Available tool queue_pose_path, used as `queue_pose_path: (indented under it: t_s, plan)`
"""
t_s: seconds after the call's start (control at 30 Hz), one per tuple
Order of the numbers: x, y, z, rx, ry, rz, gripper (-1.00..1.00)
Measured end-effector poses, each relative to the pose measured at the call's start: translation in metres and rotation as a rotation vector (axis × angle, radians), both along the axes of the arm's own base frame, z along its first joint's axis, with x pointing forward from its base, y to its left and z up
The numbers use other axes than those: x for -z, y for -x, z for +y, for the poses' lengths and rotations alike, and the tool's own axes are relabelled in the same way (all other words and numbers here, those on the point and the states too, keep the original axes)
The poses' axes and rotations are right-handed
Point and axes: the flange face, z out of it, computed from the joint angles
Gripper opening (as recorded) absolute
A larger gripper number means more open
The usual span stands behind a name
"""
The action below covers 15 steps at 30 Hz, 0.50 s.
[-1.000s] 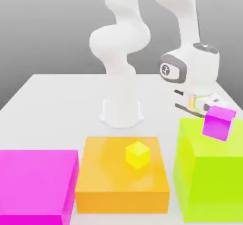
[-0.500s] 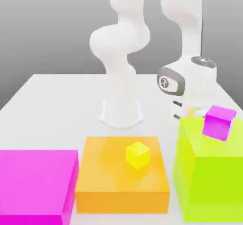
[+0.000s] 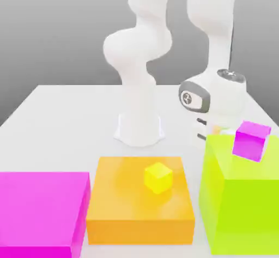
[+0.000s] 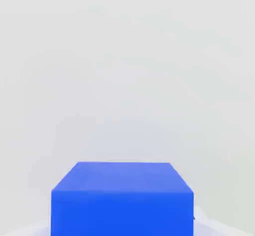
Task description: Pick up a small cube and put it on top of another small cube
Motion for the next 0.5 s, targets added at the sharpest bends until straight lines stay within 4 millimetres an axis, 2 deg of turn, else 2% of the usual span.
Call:
queue_pose_path:
  t_s: [0.23, 0.5]
  plan:
    - [-0.021, -0.006, 0.003, -0.002, -0.006, -0.002, -1.00]
    - [-0.041, -0.001, 0.002, -0.001, 0.000, 0.003, -1.00]
